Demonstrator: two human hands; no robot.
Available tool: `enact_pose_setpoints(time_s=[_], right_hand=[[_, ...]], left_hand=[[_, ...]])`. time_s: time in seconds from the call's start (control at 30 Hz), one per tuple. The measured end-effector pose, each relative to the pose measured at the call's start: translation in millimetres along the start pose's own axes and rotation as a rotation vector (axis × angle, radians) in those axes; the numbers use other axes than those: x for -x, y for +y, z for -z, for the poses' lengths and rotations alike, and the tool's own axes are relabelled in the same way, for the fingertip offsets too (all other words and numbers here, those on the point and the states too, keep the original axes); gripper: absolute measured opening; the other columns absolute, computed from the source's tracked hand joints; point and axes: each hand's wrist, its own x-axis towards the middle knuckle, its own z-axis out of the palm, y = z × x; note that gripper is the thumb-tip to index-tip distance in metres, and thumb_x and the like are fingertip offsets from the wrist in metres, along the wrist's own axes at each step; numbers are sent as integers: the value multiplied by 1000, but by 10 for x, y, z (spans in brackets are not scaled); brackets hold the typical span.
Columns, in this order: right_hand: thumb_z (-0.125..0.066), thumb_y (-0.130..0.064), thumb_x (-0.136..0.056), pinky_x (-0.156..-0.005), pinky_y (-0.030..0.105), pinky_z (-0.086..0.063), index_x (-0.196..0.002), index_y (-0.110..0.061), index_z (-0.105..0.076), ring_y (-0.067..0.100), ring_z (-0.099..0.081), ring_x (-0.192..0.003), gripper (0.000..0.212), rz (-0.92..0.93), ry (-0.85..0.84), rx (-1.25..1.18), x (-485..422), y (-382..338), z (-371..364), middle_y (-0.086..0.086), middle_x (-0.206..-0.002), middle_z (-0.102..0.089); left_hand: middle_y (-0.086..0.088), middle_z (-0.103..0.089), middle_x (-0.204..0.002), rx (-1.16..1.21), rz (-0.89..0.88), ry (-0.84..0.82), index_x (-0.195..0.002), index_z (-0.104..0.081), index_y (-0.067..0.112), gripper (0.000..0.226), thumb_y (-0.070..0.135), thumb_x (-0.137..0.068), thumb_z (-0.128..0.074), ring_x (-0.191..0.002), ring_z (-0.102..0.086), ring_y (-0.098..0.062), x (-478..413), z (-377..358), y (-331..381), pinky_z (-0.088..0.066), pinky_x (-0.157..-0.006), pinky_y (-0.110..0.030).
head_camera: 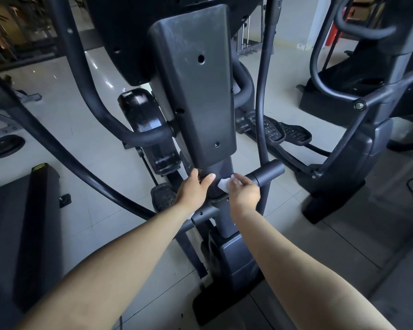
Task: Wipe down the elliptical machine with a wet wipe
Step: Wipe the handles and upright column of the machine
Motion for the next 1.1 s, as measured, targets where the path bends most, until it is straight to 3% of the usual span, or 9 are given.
enact_pose_setpoints(time_s=[0.17,0.33,0.47,0.6,0.67,0.8,0.87,0.93,1.1], right_hand=[[-62,-14,-99,-89,16,-50,-131,-20,-67,10,-69,-102,33,61,-5,-252,-77,-433,-135,-8,-115,-73],[-43,-5,-103,-111,36,-47,-134,-21,-62,15,-66,-117,40,61,-218,-86,-162,-226,-155,-3,-124,-72],[-31,-1,-97,-89,42,-56,-112,-18,-59,33,-65,-100,36,14,-157,197,-93,-91,-39,8,-105,-71],[-39,-9,-104,-81,17,-52,-136,-15,-55,27,-63,-109,36,-50,-188,282,-178,-232,-39,2,-118,-66],[-40,-11,-106,-60,16,-49,-124,-22,-62,17,-64,-88,31,-16,-188,82,-189,-391,-56,-4,-101,-70],[-32,2,-97,-49,16,-43,-95,-22,-65,4,-54,-54,41,-9,-240,-113,-234,-492,-61,-14,-60,-64],[-26,8,-84,-71,23,-57,-107,-23,-67,7,-68,-76,56,13,-281,-24,-227,-393,-68,-11,-81,-74],[-25,10,-81,-95,29,-53,-117,-24,-63,20,-67,-106,63,28,-318,109,-169,-286,-37,-5,-105,-74],[-36,5,-98,-84,24,-40,-145,-13,-45,32,-59,-117,51,32,-324,312,-14,-199,42,10,-125,-62]], left_hand=[[6,-73,-104,-11,-14,1,-111,-55,24,34,55,-98,-57,-102,-66,-22,-4,1,2,-52,-94,-45],[4,-71,-115,-37,-20,-5,-120,-54,23,35,52,-100,-55,-109,-62,-23,16,13,17,-47,-91,-38],[2,-70,-119,-63,-8,-11,-120,-53,21,36,52,-101,-54,-111,-61,-25,16,13,34,-42,-86,-34],[1,-70,-120,-67,-16,-1,-123,-53,20,38,51,-101,-54,-113,-62,-27,15,13,30,-46,-90,-36],[1,-71,-117,-66,-21,1,-123,-53,20,38,50,-101,-55,-111,-62,-27,13,10,22,-45,-86,-36],[0,-70,-111,-76,-24,4,-121,-53,19,38,50,-101,-54,-107,-63,-28,14,8,34,-41,-80,-33],[-1,-70,-113,-79,-18,3,-122,-53,18,37,49,-101,-55,-108,-62,-28,26,15,46,-41,-81,-33],[-1,-70,-117,-83,-18,0,-124,-53,19,37,48,-102,-54,-110,-61,-29,38,21,54,-41,-82,-33],[-1,-69,-120,-67,-3,-16,-123,-53,20,39,52,-100,-54,-113,-60,-29,33,29,53,-47,-93,-38]])
